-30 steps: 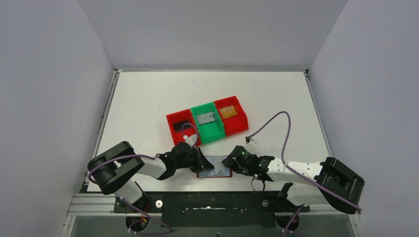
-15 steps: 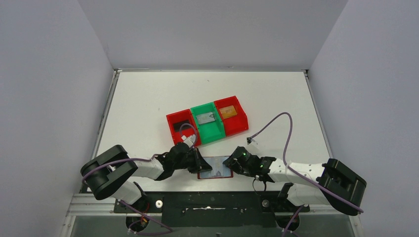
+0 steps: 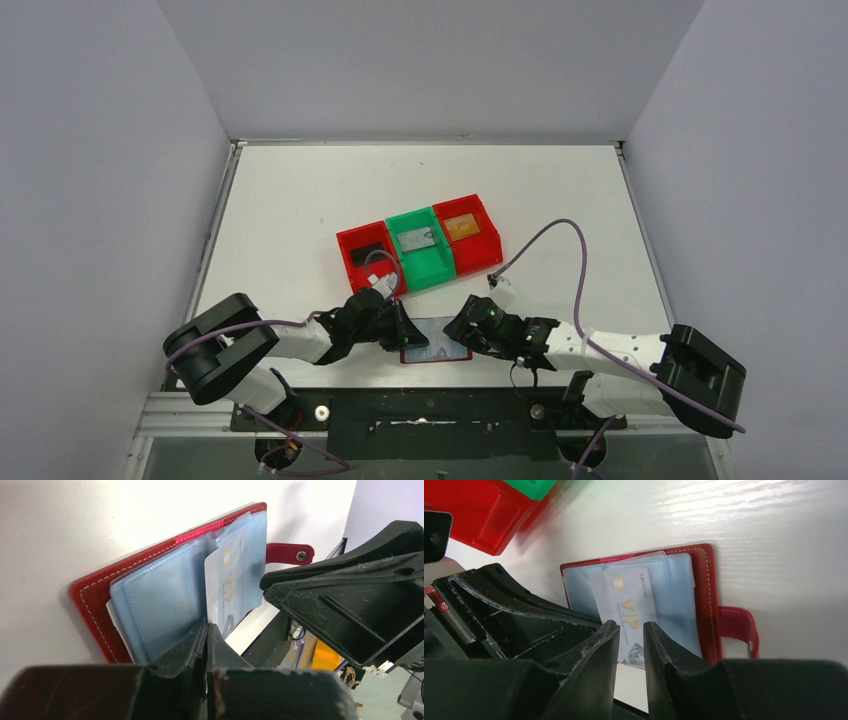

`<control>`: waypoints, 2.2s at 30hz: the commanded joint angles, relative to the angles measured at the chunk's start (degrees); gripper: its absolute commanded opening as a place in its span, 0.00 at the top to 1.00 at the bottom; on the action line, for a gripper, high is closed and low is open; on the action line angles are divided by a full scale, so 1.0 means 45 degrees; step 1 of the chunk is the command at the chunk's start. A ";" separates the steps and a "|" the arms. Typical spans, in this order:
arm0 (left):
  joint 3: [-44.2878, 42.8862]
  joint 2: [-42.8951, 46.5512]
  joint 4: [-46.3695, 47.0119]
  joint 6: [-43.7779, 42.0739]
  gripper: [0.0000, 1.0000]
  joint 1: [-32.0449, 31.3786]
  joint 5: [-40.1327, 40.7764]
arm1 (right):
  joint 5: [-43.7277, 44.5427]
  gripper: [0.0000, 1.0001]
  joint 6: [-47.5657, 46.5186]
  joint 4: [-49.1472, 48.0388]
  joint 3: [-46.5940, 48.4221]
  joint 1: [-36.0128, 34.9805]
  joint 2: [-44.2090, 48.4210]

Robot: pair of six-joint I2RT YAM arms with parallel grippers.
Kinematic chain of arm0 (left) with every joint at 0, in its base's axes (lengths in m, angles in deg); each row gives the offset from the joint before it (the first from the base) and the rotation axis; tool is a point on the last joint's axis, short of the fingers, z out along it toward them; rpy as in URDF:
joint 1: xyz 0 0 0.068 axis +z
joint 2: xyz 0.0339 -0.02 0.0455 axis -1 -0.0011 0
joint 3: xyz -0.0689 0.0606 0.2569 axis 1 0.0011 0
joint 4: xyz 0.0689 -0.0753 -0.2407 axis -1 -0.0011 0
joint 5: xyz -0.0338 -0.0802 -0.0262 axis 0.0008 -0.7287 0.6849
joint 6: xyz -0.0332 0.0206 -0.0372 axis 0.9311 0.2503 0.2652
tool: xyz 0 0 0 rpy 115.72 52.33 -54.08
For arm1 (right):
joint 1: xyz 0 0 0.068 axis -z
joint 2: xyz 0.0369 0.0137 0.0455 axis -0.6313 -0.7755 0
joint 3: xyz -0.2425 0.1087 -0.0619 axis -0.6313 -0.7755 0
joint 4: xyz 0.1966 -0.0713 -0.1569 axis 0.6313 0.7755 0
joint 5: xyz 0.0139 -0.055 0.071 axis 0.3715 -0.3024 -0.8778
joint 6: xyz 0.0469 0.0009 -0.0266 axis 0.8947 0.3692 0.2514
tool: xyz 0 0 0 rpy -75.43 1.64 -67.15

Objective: Take the credit cards out of the card holder

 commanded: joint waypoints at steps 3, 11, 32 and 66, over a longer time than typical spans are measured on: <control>-0.0392 0.0158 -0.0100 -0.0303 1.00 0.0053 0.0029 | -0.0199 0.74 -0.0103 -0.0308 0.0961 -0.0020 -0.1374; -0.0312 0.0224 -0.0020 -0.0288 1.00 0.0047 0.0047 | 0.0653 0.75 0.0613 0.2743 0.1870 -0.0128 -0.2639; 0.0152 -0.1413 0.3060 0.0849 0.84 0.0005 -0.0304 | -0.0562 0.75 0.0714 0.0383 0.0587 0.0185 -0.2492; -0.0826 0.3202 -0.4078 -0.1616 1.00 0.0618 0.1066 | 0.0950 0.75 -0.0136 0.2134 0.1567 0.0188 -0.1111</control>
